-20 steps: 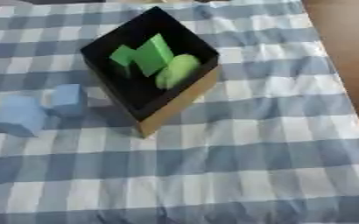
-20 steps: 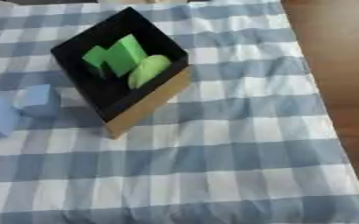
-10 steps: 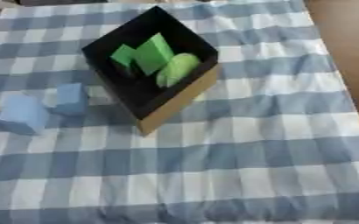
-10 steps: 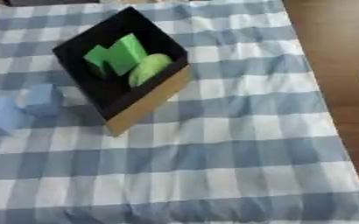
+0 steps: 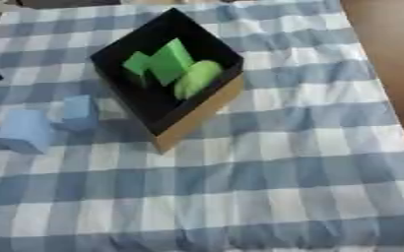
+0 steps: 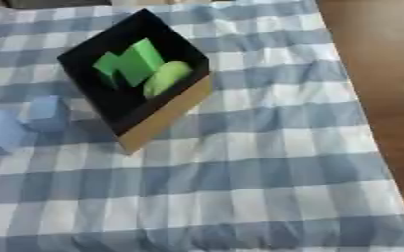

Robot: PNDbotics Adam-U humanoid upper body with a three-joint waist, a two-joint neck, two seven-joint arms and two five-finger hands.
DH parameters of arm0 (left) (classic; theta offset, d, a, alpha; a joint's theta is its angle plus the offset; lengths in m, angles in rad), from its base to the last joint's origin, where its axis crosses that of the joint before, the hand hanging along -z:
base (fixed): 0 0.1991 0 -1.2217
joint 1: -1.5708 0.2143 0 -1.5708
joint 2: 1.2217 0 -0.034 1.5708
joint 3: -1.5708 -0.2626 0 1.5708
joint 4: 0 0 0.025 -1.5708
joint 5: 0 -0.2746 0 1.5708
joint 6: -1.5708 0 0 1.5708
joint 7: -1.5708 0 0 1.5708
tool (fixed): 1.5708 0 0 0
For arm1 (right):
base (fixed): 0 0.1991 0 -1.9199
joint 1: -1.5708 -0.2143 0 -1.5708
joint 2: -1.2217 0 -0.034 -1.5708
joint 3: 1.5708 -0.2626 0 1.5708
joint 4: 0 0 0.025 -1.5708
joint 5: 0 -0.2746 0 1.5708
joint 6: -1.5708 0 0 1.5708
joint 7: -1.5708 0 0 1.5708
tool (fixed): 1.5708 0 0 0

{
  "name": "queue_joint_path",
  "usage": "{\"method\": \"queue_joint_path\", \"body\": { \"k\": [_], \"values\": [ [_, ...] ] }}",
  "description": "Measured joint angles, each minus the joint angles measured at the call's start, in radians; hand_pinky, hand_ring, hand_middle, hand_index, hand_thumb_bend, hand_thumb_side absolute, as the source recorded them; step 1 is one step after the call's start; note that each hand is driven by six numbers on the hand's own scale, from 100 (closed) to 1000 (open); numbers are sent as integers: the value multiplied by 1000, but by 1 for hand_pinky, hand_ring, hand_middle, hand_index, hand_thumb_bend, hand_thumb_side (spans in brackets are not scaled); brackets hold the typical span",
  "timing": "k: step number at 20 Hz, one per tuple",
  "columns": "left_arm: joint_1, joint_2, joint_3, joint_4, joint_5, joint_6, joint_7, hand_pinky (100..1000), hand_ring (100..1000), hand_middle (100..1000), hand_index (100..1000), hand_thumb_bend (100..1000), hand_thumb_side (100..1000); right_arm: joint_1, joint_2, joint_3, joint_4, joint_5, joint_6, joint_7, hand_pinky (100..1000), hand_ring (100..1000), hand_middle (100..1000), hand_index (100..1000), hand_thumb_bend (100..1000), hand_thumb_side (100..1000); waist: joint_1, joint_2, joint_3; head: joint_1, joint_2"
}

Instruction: Pick up objects on the table and place them in the box.

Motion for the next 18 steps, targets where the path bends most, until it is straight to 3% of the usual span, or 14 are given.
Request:
{"method": "queue_joint_path", "body": {
  "k": [11, 18],
  "values": [
    [4, -5, -78, 15, -20, 31, 67, 976, 964, 886, 961, 772, 167, -8, 1, 0, 0, 8, 15, 1, 944, 1000, 461, 958, 100, 547, 0, 0, -14, 7, 0],
    [-31, -56, -110, 77, -59, 51, 92, 975, 962, 888, 963, 738, 169, -12, 7, 0, 0, 16, 21, 7, 945, 1000, 458, 959, 100, 548, 0, 0, -21, 12, 0]
  ]
}}
